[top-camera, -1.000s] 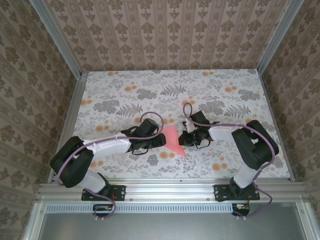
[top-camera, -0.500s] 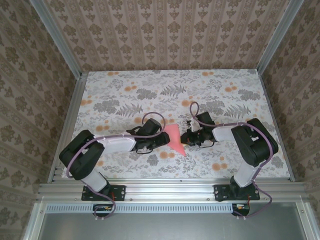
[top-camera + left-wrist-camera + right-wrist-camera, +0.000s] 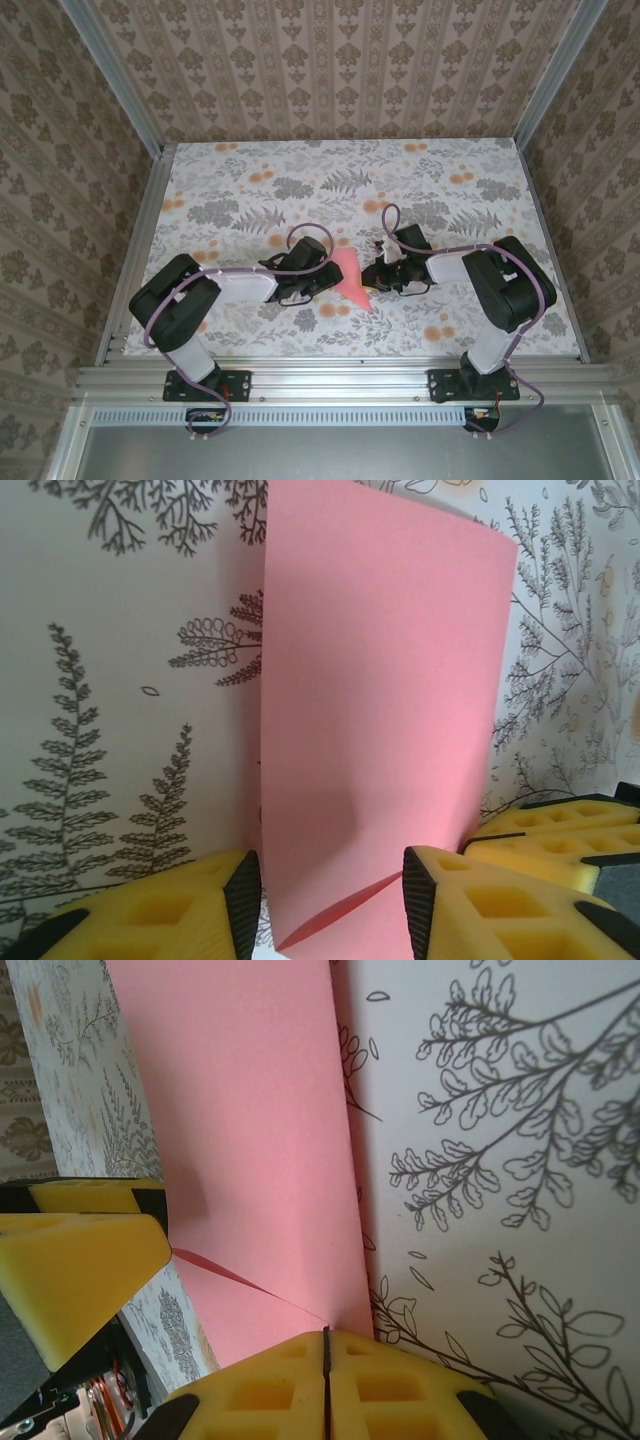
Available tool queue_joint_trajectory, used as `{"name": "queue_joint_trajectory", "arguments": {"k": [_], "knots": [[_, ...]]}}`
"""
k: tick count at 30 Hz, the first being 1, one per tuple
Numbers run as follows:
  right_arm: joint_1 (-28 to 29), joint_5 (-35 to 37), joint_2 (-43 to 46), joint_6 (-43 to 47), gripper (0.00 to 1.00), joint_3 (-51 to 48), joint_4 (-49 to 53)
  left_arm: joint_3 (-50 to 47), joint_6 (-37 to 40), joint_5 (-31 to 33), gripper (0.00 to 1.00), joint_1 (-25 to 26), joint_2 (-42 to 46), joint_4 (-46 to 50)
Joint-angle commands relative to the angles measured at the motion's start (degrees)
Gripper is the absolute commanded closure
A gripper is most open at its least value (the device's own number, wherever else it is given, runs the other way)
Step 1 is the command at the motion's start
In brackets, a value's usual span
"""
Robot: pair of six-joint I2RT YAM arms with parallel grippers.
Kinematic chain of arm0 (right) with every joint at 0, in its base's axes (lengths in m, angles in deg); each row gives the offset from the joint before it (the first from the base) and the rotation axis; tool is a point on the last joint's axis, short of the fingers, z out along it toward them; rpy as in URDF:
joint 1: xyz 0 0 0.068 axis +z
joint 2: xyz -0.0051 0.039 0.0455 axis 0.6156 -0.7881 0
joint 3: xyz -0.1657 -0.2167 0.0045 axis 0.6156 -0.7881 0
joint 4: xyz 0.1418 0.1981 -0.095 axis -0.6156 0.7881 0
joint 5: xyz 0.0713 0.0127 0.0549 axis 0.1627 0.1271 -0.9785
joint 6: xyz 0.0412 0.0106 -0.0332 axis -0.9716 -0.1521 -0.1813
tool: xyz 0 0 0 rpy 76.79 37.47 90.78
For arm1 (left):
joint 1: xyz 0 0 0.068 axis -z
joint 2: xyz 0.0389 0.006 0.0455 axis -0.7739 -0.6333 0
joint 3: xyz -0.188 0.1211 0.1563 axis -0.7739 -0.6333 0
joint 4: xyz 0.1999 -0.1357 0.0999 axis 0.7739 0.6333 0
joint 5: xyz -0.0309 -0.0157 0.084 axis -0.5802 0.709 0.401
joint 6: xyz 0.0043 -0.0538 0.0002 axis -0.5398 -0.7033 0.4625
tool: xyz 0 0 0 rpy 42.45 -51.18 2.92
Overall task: Fold a paper plane with a square sheet of paper (pick it up from the middle)
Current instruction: Fold the wing for the fifth time at the center of the table.
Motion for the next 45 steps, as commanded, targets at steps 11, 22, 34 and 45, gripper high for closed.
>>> {"name": "queue_joint_trajectory", "arguments": {"k": [11,22,34,45], "knots": [[-0.2,1.1,-2.2,-0.1,0.86,-0.9,-1.8,2.3,-0.7,-0.4,0.79,0.9,-1.4,-2.2],[0.6,8.3,11.3,8.9,0.71,-0.8,5.6,6.2,-0.2,0.7,0.98,0.7,-0.8,6.3],[19.5,38.6,28.8,32.3,0.6,-15.5,-9.4,6.8,-2.0,-1.1,0.99,-0.4,-0.2,6.9],[30.9,48.5,21.5,47.4,0.57,-13.0,-12.7,6.7,-2.1,-1.6,0.99,-0.8,0.4,7.3]]}}
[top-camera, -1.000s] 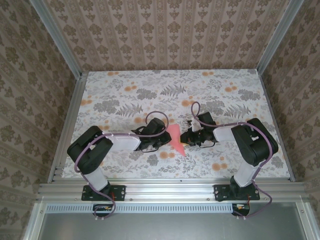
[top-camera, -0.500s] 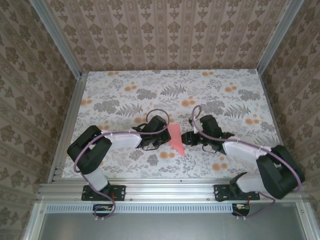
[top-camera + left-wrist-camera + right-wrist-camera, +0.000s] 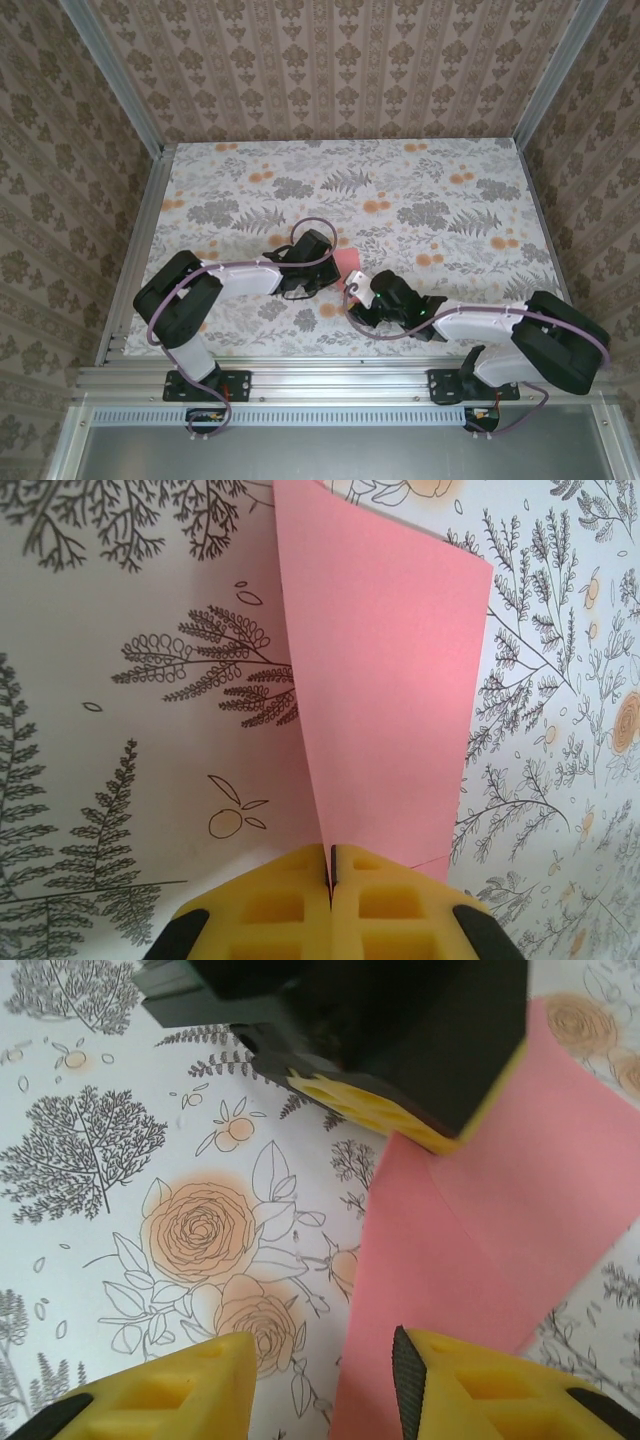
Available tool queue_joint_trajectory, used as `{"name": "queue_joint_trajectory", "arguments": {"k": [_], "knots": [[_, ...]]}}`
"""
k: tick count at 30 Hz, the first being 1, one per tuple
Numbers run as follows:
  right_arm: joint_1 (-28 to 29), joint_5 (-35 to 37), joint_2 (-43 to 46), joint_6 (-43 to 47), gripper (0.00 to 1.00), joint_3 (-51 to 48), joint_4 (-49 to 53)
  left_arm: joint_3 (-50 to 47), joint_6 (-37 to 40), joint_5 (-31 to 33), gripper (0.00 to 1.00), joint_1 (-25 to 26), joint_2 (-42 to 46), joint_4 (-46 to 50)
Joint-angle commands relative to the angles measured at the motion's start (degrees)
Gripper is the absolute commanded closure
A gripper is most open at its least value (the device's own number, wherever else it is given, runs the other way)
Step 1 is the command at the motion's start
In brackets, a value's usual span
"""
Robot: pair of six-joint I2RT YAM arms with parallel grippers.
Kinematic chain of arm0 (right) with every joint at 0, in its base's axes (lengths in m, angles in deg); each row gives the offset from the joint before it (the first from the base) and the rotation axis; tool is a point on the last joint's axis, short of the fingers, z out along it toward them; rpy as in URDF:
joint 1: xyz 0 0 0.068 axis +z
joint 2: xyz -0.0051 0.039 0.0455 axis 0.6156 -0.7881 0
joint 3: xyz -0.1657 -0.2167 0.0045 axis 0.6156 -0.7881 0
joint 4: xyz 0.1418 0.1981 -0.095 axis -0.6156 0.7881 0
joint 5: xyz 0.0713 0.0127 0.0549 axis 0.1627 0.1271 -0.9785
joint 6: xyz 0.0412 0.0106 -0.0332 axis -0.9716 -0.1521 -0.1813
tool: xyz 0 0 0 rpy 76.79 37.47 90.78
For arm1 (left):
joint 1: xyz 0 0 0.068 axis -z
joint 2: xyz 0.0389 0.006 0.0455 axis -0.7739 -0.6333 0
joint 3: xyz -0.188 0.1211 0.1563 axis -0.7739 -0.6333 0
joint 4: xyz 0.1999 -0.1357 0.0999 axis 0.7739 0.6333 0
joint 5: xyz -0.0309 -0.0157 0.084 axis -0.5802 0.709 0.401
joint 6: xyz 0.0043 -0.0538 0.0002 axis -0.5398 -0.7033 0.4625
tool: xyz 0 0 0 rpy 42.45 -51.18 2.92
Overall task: Fold a paper plane with a square sheet of paper (pick it up from the middle)
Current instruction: Fold the wing for the fifth time at the center of the table.
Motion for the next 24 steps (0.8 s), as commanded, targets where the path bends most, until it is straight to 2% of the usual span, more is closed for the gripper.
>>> {"name": "queue_joint_trajectory", "arguments": {"k": [1,15,24], "knots": [[1.4,6.7,-2.7,6.0,0.57,2.1,-3.1,1.5,-0.9,-0.6,0.98,-0.4,1.7,1.2],[3.8,13.3,-11.9,9.4,0.65,4.0,-8.5,1.6,-0.6,-1.0,0.98,-0.5,2.0,1.6],[3.9,15.9,-13.1,8.9,0.77,3.9,-10.3,1.5,-0.7,-0.8,0.98,-0.5,2.1,1.9]]}}
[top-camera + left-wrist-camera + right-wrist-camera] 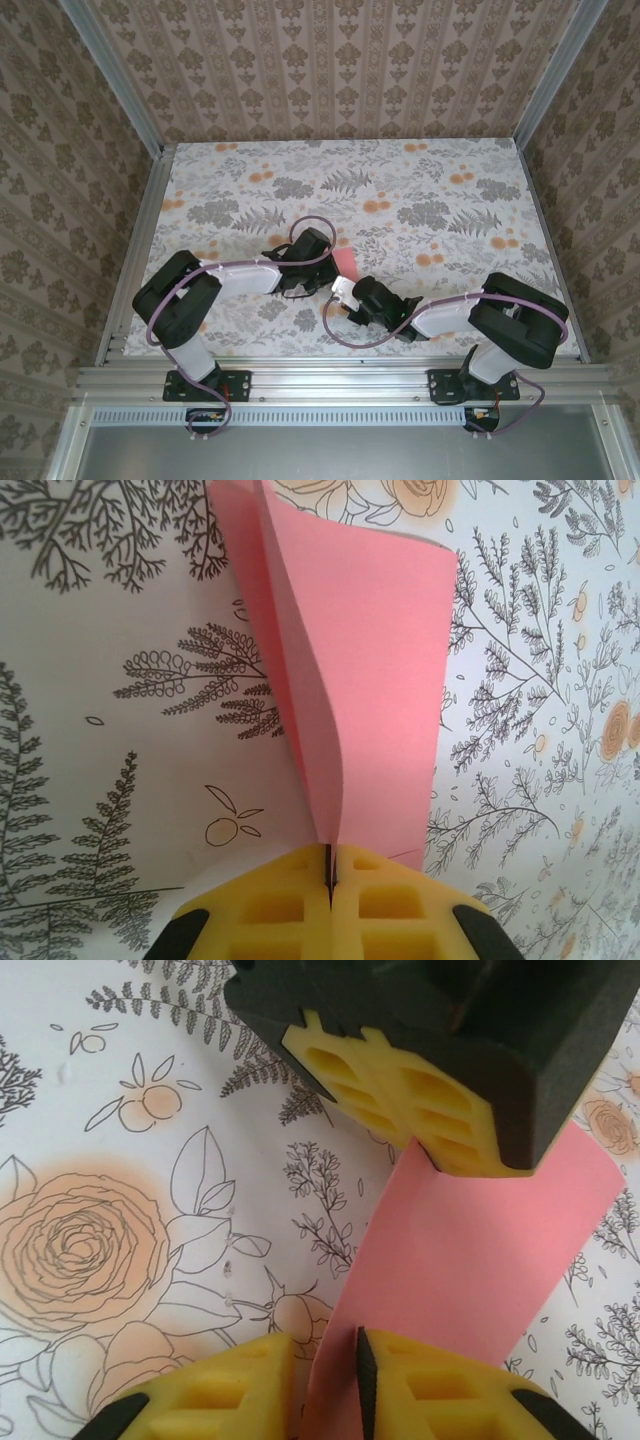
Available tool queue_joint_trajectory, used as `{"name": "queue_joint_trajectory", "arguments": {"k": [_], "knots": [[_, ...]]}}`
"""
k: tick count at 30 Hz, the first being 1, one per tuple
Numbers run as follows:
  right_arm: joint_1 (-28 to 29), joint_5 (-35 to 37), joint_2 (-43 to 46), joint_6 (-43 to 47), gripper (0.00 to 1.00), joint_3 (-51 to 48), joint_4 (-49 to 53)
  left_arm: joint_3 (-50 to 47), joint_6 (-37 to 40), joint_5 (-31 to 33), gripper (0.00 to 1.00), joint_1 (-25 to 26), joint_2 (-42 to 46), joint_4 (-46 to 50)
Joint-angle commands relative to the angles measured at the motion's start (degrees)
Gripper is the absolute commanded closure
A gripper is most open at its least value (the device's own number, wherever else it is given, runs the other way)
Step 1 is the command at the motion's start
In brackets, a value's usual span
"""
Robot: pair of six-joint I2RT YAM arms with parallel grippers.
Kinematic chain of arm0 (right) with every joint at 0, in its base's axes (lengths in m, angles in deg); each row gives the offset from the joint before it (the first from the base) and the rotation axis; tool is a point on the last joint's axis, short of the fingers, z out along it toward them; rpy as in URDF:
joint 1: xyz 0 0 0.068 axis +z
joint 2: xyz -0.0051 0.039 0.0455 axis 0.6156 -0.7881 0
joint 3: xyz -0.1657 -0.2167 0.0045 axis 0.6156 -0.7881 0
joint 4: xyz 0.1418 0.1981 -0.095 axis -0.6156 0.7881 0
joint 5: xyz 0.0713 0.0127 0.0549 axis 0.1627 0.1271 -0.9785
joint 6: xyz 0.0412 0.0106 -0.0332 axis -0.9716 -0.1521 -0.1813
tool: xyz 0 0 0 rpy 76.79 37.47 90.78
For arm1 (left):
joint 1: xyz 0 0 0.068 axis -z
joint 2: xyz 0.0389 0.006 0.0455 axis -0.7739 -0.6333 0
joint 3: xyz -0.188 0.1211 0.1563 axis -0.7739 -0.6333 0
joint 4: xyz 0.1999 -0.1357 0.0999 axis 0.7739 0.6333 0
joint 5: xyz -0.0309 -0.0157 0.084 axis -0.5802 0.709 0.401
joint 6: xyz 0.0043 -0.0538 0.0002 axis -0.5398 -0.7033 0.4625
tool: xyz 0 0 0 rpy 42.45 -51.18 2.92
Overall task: Fold a paper plane with a square sheet of paper (pick it up from the middle)
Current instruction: Fold the wing for the fifth time at the center of the table.
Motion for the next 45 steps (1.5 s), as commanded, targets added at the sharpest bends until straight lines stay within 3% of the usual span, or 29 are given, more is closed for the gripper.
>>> {"name": "queue_joint_trajectory", "arguments": {"k": [1,10,17,24,34,45], "knots": [[0.2,3.4,-0.6,0.0,0.79,1.1,-2.7,1.0,-0.5,-0.6,0.98,-0.1,2.1,1.9],[-0.2,2.6,-1.2,-4.8,1.0,0.3,-4.0,-0.5,-0.7,1.2,0.88,-0.5,4.3,2.7],[-4.3,-6.0,-0.1,-16.0,1.0,0.3,-3.6,-4.0,-1.5,5.0,0.63,-1.3,9.4,3.9],[-11.1,-18.9,-0.3,-29.8,1.0,0.5,-4.7,-6.6,-0.5,7.7,0.48,-2.7,14.9,5.7],[-19.2,-34.5,-3.1,-45.5,1.0,0.5,-11.5,-5.5,3.5,6.0,0.49,-2.8,15.2,3.6],[-20.5,-30.1,-7.5,-57.1,1.0,-2.8,-18.0,-1.1,5.5,1.2,0.64,-2.5,8.7,0.8]]}}
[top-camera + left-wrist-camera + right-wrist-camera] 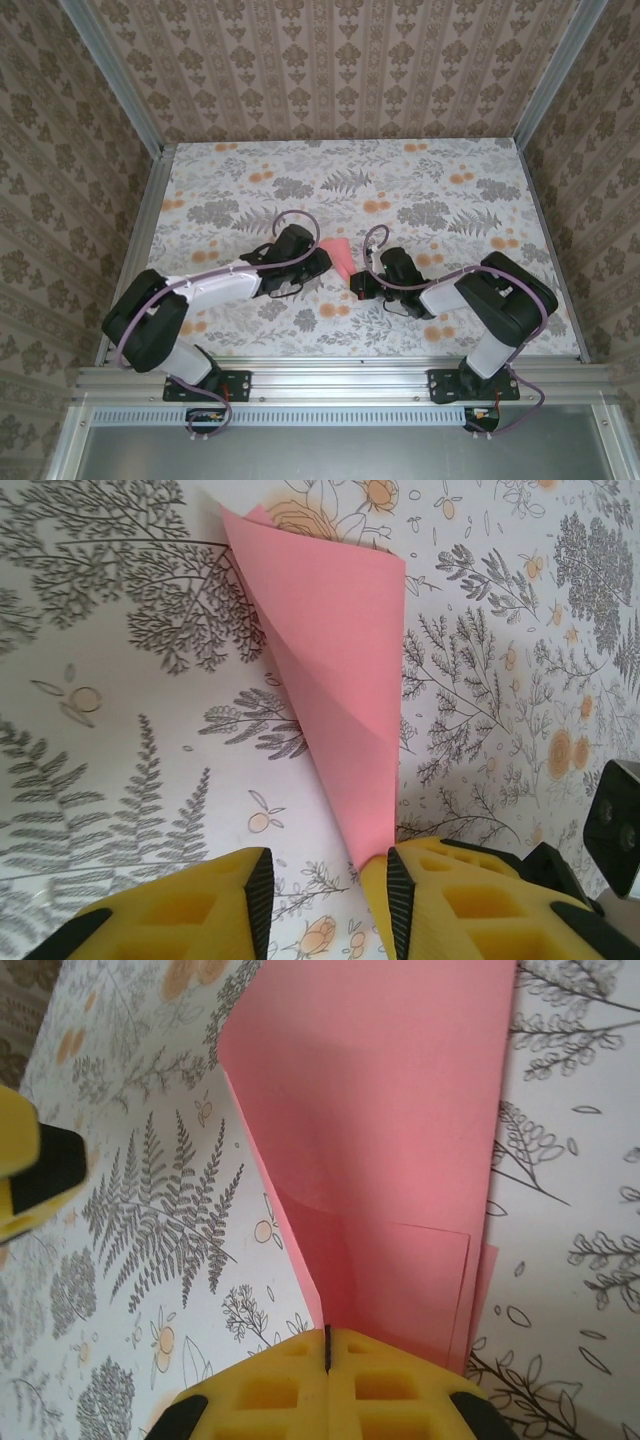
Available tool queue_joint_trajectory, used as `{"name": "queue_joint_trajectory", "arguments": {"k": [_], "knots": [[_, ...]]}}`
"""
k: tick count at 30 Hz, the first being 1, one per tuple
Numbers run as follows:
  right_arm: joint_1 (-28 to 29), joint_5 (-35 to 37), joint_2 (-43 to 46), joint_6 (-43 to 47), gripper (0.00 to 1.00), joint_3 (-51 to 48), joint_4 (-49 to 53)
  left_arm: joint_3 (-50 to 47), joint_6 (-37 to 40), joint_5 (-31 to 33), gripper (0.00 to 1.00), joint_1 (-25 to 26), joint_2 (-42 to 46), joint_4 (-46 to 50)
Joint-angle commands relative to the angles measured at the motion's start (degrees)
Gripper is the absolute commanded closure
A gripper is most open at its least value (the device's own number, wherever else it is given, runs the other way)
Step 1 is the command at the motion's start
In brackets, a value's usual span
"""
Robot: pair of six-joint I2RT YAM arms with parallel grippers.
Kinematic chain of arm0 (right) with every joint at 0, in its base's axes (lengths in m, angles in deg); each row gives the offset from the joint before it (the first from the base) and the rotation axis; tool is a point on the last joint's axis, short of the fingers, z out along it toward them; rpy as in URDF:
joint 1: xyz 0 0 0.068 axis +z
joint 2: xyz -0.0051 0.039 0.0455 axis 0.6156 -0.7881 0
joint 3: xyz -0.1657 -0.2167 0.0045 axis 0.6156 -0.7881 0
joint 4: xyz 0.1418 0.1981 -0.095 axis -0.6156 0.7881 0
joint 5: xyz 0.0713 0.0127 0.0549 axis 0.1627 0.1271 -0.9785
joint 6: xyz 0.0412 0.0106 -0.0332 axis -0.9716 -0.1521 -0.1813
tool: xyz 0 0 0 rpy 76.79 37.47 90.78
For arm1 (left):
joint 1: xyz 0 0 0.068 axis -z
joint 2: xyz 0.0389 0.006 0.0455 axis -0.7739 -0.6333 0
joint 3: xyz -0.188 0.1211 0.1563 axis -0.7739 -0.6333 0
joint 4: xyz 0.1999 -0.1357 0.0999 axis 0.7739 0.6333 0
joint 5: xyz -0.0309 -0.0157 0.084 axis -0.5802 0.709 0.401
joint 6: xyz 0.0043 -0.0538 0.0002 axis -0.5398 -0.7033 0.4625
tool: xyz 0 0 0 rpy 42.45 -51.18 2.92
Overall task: Fold a paper plane with a square sheet of paper (pick it up from the middle)
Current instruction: Fold the wing for the fifth time at the center of the table.
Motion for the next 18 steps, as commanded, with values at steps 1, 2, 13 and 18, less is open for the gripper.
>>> {"name": "queue_joint_trajectory", "arguments": {"k": [1,2,13,18], "knots": [[-0.7,2.0,-0.6,-5.9,1.0,-2.0,-3.8,2.6,1.9,-2.4,0.64,0.1,-1.9,-1.8],[-0.8,2.2,-0.6,-6.3,1.0,-2.1,-3.8,3.1,2.1,-2.7,0.65,0.2,-2.3,-1.8],[-3.1,0.4,-4.9,-15.6,1.0,-3.8,-9.9,7.6,3.9,-5.5,0.67,0.2,-7.6,-1.8],[-3.2,-1.0,-3.5,-14.8,1.0,-3.9,-9.6,9.2,4.0,-5.7,0.59,-0.1,-9.6,-1.6]]}}
